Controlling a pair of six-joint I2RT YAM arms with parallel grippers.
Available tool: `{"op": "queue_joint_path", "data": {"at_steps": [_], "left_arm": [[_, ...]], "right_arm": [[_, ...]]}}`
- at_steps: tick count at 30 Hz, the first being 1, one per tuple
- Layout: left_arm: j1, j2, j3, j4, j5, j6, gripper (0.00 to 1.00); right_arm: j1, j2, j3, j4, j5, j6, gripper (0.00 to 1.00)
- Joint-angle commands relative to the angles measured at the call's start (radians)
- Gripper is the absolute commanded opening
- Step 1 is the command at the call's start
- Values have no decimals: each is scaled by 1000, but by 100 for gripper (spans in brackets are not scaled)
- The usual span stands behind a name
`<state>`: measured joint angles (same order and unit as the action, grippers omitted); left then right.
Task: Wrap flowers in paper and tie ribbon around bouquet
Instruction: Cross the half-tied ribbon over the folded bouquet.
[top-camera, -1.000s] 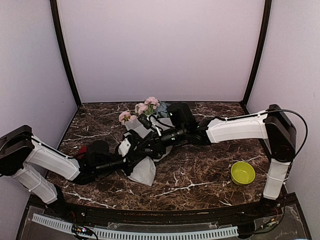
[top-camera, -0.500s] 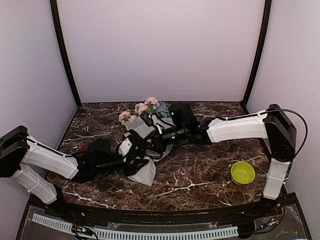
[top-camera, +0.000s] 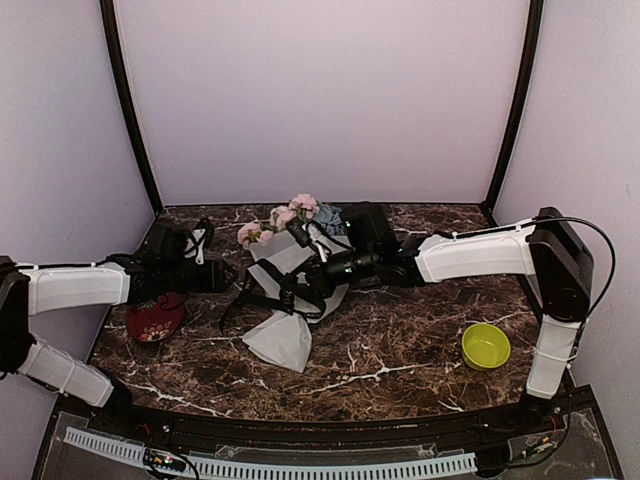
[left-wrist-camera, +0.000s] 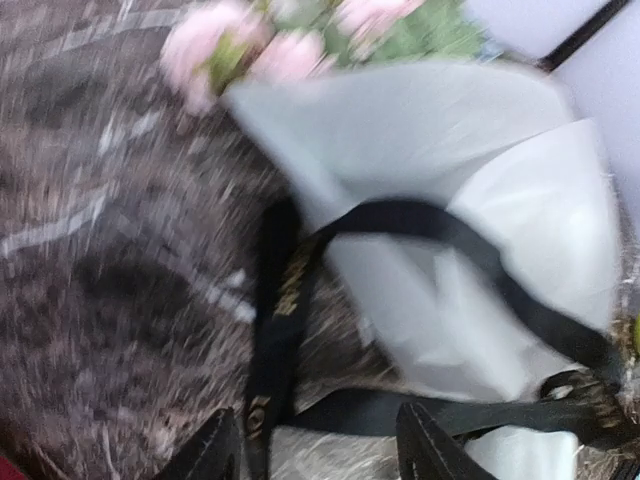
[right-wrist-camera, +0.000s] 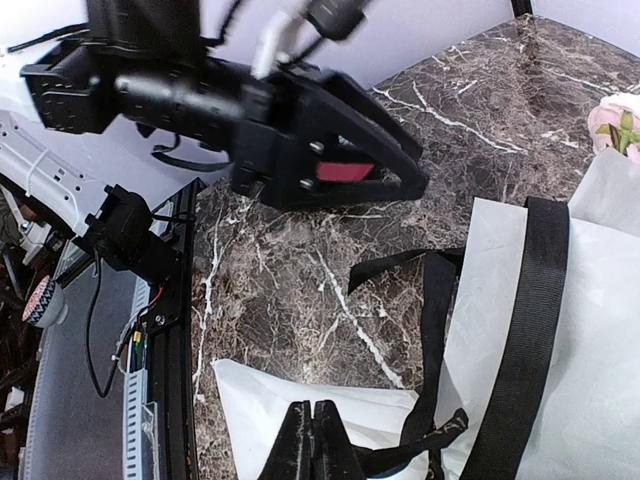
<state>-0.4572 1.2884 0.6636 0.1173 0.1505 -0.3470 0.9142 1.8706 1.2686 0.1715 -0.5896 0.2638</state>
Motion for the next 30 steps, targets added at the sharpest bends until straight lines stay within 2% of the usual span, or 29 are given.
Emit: {"op": "queue_joint_path", "data": {"at_steps": [1,4,6,15,23,27,30], "left_arm": [[31,129,-21,-227,23,-126,55],[31,182,-36,-194,31,-138,57],[31,203,-41,-191,16,-137,53],[31,175,-85,-203,52,-118,0],[32,-60,39,-411,-193,-47,0],[29,-214,56,-390,-140,60,0],[-21,-394,-6,-293,-55,151,0]], "right_arm": [[-6,-6,25,15,-3,12,0],[-6,-8,22,9,1,12,0],[-6,-8,20,7,0,13,0],[-9,-4,31,2,-2,12,0],[-17,-3,45,-33,21,8,0],[-21,-5,43,-31,39,22,0],[-30,-1,48,-20,45,52,0]]}}
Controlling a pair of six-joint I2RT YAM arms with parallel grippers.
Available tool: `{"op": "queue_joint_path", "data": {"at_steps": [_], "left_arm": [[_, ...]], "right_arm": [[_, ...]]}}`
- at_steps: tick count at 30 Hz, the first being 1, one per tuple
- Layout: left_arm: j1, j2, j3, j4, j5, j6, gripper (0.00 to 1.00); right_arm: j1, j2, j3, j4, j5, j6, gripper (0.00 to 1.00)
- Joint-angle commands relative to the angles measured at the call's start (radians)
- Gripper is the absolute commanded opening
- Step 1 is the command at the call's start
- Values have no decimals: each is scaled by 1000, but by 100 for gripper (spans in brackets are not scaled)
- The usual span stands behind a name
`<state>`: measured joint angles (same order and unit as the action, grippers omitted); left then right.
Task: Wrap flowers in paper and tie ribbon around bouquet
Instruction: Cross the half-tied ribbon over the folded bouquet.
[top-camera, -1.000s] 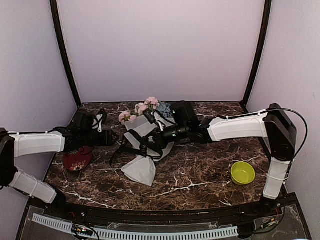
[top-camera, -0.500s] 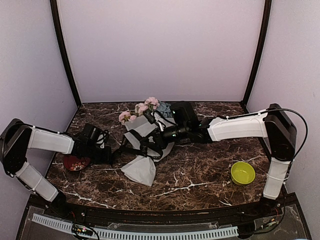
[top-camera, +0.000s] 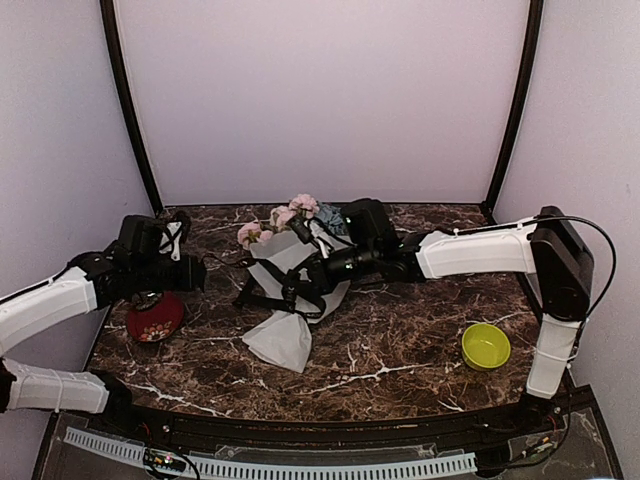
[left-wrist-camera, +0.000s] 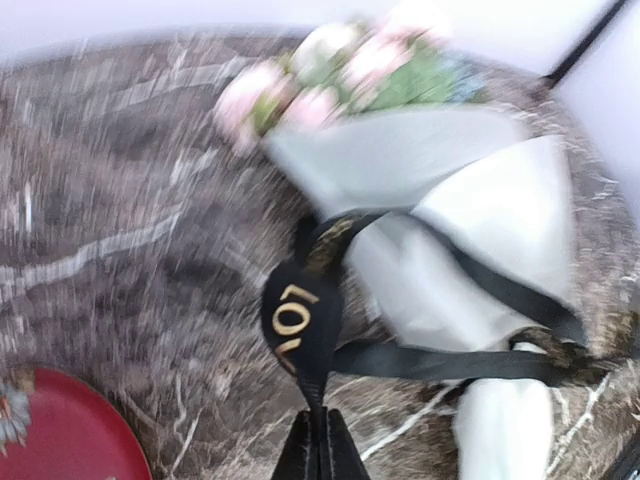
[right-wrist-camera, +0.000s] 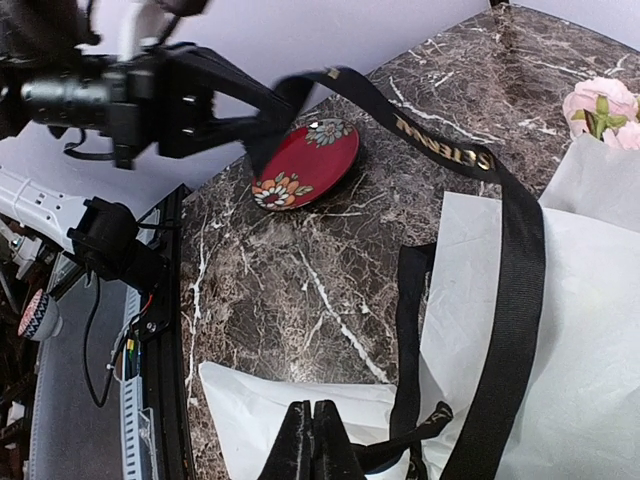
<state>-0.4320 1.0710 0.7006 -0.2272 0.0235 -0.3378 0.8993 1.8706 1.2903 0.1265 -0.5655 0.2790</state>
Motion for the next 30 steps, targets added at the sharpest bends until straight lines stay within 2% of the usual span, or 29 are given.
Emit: {"op": "queue_joint_path", "data": {"at_steps": [1,5,10,20,24,30], "left_arm": [[-64,-242,-70,92,115,165,0],[-135,-412,-121,195,333,228,0],[-220,-362,-78,216,501,237,0],[-478,-58,85,287,585,352,0],[-544,109,146,344,607,383,0],[-661,397,323,342,565,546,0]], "right_arm": [[-19,1,32,25,23,47,0],[-26,18,56,21,21,72,0],[-49,40,94,16,34,118,0],[-89,82,173,-36,46,148,0],[-89,87,201,-76,61,118,0],[-89,74,217,-111,58,81,0]]}}
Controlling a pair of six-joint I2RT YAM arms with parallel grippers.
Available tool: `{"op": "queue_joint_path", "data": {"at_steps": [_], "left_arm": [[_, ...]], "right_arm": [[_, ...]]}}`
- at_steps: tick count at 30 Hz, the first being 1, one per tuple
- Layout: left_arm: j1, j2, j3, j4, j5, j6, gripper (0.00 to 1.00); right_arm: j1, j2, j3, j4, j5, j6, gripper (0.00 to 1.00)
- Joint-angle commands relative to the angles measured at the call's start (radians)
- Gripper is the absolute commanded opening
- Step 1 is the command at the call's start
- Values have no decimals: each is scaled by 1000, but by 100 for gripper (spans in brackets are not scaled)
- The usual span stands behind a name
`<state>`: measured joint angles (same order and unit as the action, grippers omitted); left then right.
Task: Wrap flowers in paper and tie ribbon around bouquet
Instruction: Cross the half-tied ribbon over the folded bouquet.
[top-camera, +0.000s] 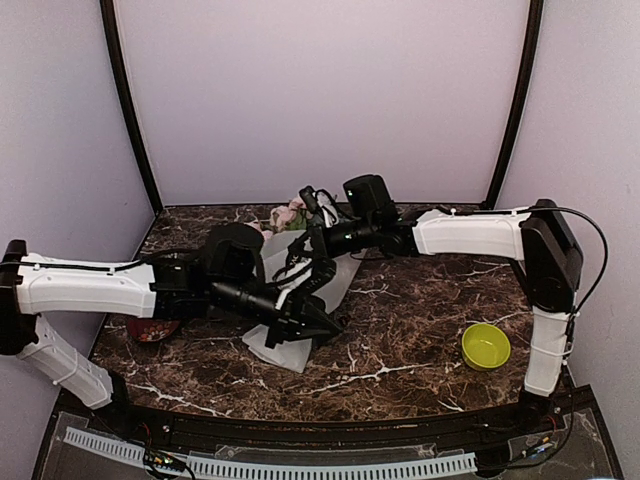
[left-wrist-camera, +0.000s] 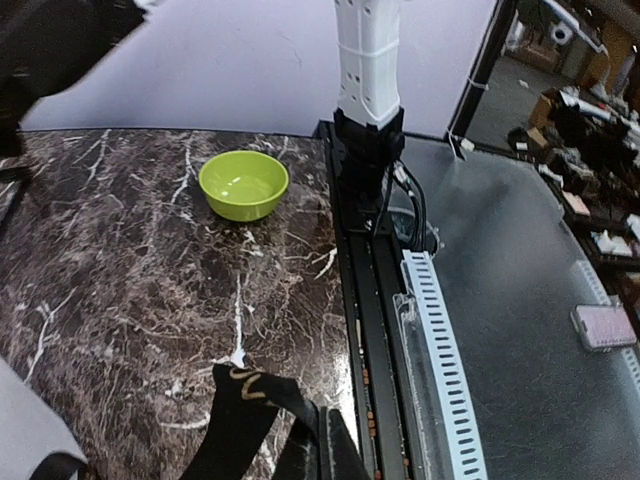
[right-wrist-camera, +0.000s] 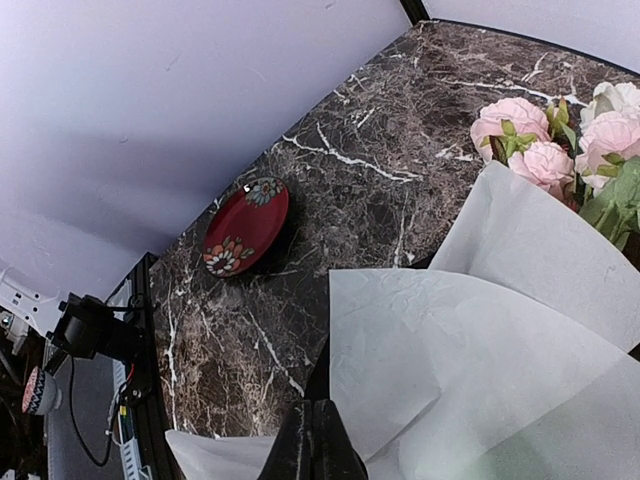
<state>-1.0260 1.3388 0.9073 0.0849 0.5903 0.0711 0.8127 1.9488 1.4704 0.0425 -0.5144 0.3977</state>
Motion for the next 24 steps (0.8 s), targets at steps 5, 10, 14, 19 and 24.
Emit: {"op": "queue_joint_path", "data": {"at_steps": [5,10,14,19,24], "left_arm": [[-142,296,270,-3,-6,221,0],[-142,324,266,24,-49,254,13],[-142,286,220,5,-155,300,49],[-143,171,113,42,-331,358,69],[-111,11,-33,171,-544,327,75]], "right_arm": [[-3,-31,22,-44,7,-72,0],[0,-43,10,-50,-15,-89,0],[1,-48,1,-44,-22,-93,0],[9,-47,11,-46,-28,-102,0],[24,-48,21,-55,-25,-109,0]]}}
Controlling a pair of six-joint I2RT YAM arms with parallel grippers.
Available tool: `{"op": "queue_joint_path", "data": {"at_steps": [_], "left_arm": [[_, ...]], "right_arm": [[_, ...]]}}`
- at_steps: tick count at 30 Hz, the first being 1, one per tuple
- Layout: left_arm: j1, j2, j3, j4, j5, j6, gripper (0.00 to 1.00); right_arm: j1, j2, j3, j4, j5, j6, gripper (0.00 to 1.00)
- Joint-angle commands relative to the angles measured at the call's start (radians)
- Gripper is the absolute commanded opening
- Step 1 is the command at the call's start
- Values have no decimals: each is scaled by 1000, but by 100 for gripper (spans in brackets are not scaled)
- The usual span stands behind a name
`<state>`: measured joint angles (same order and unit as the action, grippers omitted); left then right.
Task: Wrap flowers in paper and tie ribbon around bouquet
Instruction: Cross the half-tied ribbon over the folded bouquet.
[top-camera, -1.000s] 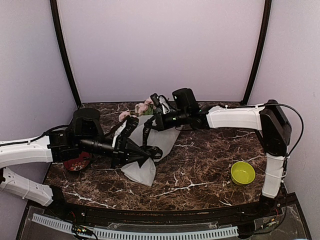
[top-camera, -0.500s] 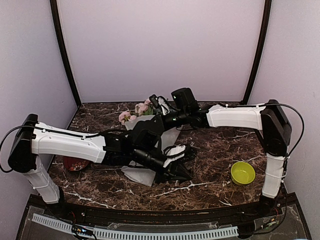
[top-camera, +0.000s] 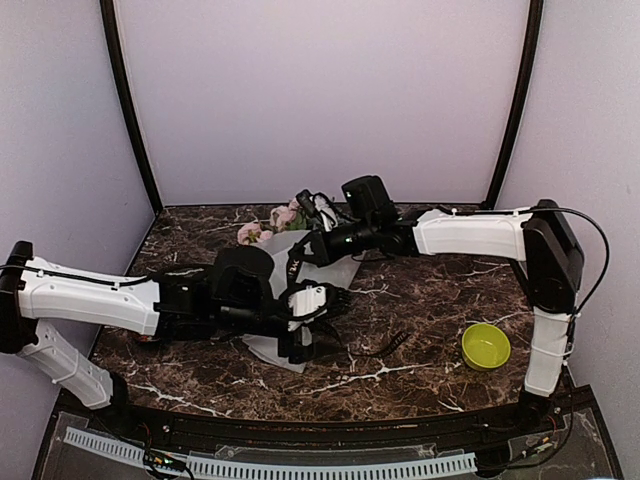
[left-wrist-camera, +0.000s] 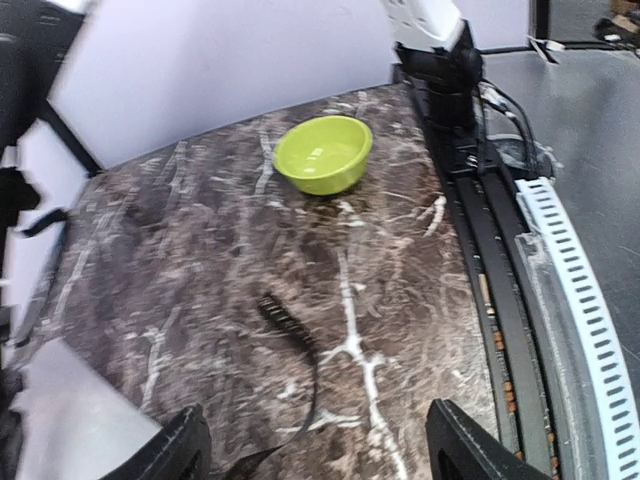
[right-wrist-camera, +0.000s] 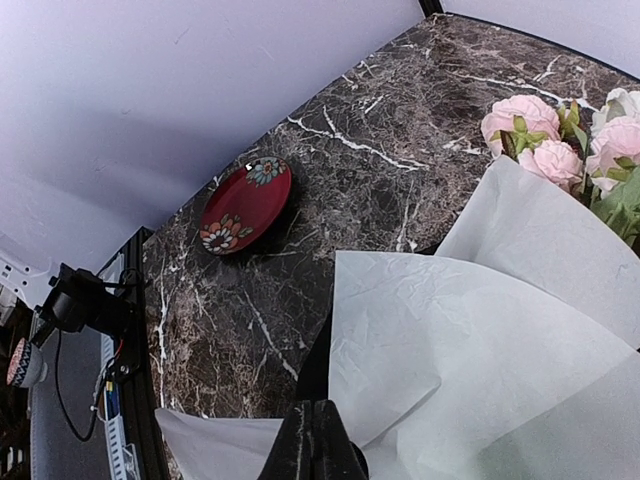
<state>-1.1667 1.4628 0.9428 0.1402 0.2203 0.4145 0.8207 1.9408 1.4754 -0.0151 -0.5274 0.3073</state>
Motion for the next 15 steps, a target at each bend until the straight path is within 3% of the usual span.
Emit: {"op": "queue_joint_path", "data": {"at_steps": [1,5,10,15], "left_arm": [[63,-133,-94,149,-204,-72,72],[228,-185,-206,254,-255,-346,44],[258,-189,-331,415,-289,-398,60],[288,-149,-381,488,-314,-438,62]], "right_arm": [[20,-42,17,2,-10,-18,0],[33,-45,17,5,-3,-19,0],[44,-49,17,15,4,-8,0],[53,-53,15,18,1,-4,0]]}}
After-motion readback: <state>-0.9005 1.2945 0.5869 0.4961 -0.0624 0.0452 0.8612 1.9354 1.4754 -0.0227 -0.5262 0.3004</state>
